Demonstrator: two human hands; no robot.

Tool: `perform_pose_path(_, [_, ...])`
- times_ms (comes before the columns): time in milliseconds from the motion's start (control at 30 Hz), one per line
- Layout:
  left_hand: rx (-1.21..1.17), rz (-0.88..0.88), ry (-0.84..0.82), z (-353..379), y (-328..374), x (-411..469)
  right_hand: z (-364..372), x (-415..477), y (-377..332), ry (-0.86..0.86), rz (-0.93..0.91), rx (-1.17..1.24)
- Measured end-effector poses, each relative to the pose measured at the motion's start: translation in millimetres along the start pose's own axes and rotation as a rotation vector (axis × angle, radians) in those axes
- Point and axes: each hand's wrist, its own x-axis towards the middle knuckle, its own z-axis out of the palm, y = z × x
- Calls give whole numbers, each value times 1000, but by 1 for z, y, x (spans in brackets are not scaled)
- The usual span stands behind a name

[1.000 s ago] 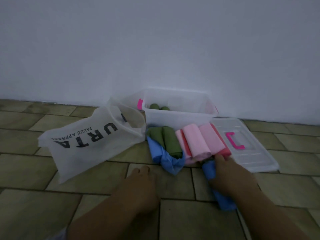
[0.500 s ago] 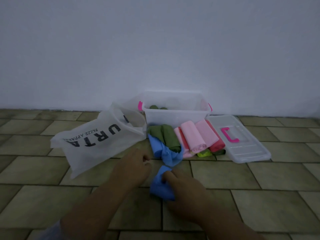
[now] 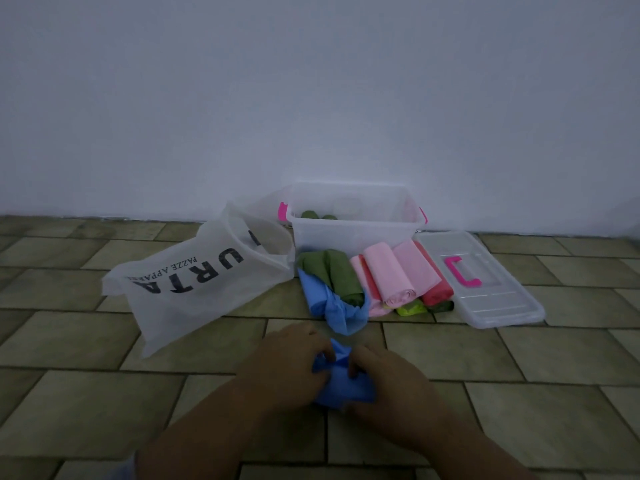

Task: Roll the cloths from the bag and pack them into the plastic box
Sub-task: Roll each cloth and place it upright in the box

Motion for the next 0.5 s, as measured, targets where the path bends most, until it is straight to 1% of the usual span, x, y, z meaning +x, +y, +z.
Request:
perform_pose_path(67, [45,4,-124,-2,-3,8,0,-1,-1,-57,5,26])
perform_pose_path(100, [119,34,-81,0,-6,13,0,-1,-1,-78,3,34])
perform_pose_path(133, [223,84,64,3,-12,18,-1,-2,-1,-89,0,39])
perform_pose_path(167, [291,44,134,2,-14,21,-2,-2,-2,-91,-3,39])
perform_pose_path(233, [313,-191,129,3,-23,21,-4,-1,-4,-93,-17,26])
perform_pose_path(267, [288,-277,162,0,-25,19,-4,-1,-5,-99,-26,16])
perform_pose_path(300, [266,-264,281,-3,-27,21,-5,0,-6,-106,-32,9])
perform_pose_path(333, [209,-210,398,-6,-27,23,-5,0,-6,-111,-36,9])
perform_pose_path(367, [77,-159,437,-9,-27,23,-5,1,-6,-114,-38,10])
perform_pose_path(400, [-41,-113,376,-14,-25,25,-5,1,-6,-118,-41,7])
perform_pose_path(433, [-128,-99,218,-14,-24,28,-6,2,-6,-123,-49,1])
perform_pose_path(467, [-146,-92,31,-10,-24,29,-6,4,-5,-130,-56,-4])
perform_pose_path(500, [-124,-91,-48,-8,-23,29,-5,5,-5,-138,-61,-4])
